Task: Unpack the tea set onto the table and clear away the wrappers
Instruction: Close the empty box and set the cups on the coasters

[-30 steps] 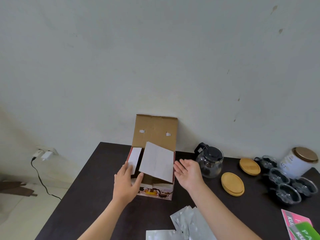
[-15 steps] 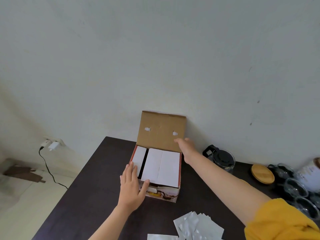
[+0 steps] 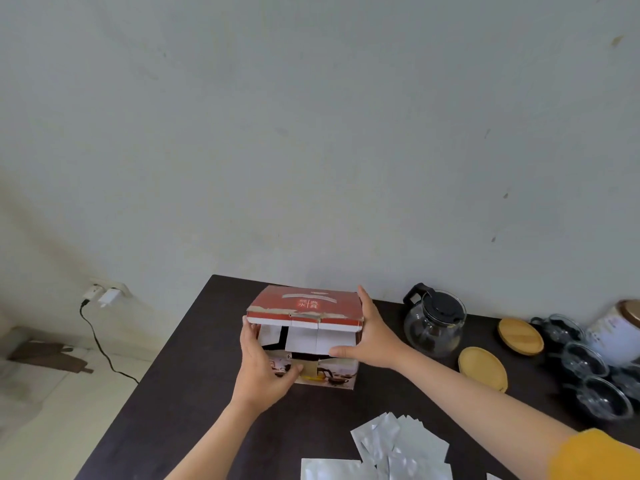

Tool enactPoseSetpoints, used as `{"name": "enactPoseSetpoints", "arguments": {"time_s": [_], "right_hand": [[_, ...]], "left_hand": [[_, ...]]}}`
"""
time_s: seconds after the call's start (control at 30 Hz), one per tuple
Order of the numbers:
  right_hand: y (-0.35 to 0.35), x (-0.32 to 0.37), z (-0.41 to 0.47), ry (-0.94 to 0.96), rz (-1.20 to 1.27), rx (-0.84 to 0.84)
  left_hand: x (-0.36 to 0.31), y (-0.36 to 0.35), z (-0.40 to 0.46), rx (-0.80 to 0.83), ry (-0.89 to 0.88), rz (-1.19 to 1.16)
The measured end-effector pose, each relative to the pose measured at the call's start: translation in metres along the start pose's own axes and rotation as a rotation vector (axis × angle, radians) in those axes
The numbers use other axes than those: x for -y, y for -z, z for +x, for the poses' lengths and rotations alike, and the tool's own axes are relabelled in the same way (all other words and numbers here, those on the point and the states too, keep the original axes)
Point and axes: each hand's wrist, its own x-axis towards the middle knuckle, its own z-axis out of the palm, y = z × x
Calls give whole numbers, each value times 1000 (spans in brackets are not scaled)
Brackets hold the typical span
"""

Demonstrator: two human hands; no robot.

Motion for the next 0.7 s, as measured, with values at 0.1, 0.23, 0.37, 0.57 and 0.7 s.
{"name": "enactPoseSetpoints", "arguments": {"time_s": [0.1, 0.23, 0.37, 0.57, 0.7], "right_hand": [[-4, -6, -10, 24, -66, 35], [-12, -11, -14, 21, -99, 43], [-20, -17, -13, 19, -160, 21], [-29, -20, -14, 18, -201, -5], [-36, -28, -12, 20, -191, -43]], "left_hand": [[-5, 8, -1, -6, 123, -93], [-7, 19, 1, 11, 194, -110], [2, 27, 4, 4, 203, -6], [4, 27, 8, -21, 167, 36], [7, 25, 6, -23, 145, 34]]}}
